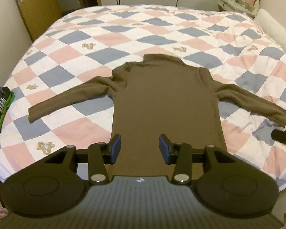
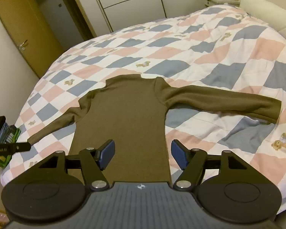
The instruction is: Fold clothes
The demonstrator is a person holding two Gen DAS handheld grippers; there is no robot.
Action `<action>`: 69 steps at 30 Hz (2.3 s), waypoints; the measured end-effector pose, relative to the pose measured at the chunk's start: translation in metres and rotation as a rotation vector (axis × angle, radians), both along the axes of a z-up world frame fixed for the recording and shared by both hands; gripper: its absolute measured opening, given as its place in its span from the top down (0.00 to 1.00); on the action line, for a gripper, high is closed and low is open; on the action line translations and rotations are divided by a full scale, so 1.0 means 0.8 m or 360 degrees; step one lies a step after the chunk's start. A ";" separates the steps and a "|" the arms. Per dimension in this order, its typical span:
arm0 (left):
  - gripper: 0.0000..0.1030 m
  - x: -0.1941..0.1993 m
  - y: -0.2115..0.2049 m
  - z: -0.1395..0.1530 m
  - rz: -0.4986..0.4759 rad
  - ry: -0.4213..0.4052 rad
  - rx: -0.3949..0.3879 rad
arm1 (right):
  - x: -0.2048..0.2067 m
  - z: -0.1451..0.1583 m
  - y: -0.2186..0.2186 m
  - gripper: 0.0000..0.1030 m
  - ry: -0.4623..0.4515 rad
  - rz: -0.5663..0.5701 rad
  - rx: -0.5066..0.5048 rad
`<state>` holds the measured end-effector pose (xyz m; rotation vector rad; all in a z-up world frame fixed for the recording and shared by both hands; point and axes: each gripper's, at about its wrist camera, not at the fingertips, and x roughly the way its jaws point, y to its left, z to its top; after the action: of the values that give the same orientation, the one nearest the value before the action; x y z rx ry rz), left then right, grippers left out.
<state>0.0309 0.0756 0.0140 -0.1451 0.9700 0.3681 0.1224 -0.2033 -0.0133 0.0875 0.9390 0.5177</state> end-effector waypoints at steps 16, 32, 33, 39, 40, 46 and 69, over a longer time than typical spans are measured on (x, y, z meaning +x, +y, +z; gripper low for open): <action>0.57 -0.045 -0.026 0.001 -0.0048 0.0065 0.0005 | -0.038 -0.002 -0.015 0.24 0.0081 0.0002 -0.0096; 0.57 -0.081 -0.034 -0.036 -0.0027 0.0239 -0.0077 | -0.068 -0.037 -0.023 0.23 0.0262 0.0023 -0.0206; 0.57 -0.082 -0.033 -0.035 -0.0024 0.0239 -0.0079 | -0.068 -0.037 -0.022 0.23 0.0264 0.0027 -0.0210; 0.56 -0.083 -0.029 -0.032 -0.0015 0.0237 -0.0083 | -0.067 -0.036 -0.015 0.22 0.0267 0.0048 -0.0220; 0.56 -0.082 -0.028 -0.032 -0.0014 0.0240 -0.0085 | -0.066 -0.036 -0.014 0.22 0.0269 0.0049 -0.0221; 0.56 -0.074 -0.006 -0.040 0.0004 0.0229 -0.0150 | -0.055 -0.043 0.000 0.22 0.0297 0.0054 -0.0230; 0.54 0.009 0.346 -0.199 0.0657 0.0270 -0.0628 | 0.075 -0.179 0.369 0.23 0.0378 0.0538 -0.0255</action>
<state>0.0383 0.3520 -0.1451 -0.6889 1.1738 0.5697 0.1824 0.0922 -0.1569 -0.1608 1.2337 0.7528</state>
